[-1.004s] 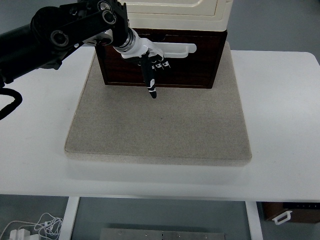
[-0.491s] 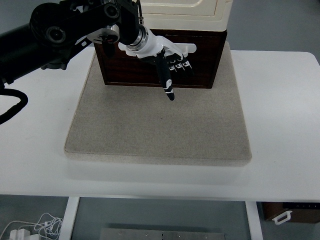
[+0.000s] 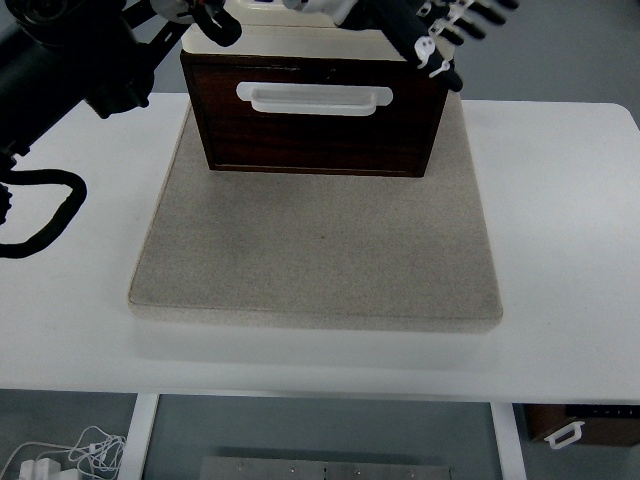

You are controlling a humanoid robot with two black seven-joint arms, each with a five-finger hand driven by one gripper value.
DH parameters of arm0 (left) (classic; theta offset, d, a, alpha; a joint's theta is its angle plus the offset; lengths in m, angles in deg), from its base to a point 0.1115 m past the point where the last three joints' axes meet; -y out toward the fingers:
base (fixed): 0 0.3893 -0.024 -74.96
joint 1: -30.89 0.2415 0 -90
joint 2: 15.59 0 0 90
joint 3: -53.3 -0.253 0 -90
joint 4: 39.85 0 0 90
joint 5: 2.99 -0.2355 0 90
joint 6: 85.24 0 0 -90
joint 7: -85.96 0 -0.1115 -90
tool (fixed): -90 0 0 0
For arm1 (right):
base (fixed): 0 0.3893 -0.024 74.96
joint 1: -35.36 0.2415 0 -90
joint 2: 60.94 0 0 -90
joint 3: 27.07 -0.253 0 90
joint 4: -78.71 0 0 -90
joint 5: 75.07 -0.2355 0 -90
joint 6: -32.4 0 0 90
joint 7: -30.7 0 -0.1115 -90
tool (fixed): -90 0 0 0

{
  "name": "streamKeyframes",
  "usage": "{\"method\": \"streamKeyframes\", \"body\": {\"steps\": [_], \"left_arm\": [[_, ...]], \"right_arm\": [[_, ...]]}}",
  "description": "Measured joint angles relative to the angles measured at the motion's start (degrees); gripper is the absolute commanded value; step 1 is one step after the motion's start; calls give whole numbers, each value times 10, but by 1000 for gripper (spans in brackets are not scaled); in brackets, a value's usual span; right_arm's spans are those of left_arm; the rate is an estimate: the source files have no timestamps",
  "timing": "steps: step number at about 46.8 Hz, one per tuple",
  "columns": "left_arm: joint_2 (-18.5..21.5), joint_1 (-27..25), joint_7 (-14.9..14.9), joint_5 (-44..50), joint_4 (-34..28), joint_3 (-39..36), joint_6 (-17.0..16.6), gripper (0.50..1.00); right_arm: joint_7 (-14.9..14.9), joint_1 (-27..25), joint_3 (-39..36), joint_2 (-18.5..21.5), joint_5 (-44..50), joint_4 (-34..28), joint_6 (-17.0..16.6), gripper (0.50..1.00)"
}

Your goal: Close the drawer under the combination cabinet

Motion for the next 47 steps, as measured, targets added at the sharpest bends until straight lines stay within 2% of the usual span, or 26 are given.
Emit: {"method": "streamKeyframes", "body": {"steps": [13,25,31,35,43,47], "left_arm": [[0,-6,-80,4,21,146,0,996],[5,-8,-192,9,64,267,0,1000],[13,-9,-221,33,99,304,0,999],[23,-13,-233,60,135,313,-23,999],[63,-20,-237,119,167,310,-117,999],[84,-20,-237,149,188,304,-136,999]], "right_arm": [[0,0,0,0,0,0,0,952],[0,0,0,0,0,0,0,952],[0,0,0,0,0,0,0,952],[0,0,0,0,0,0,0,952],[0,0,-1,0,0,0,0,952],[0,0,-3,0,0,0,0,952]]}}
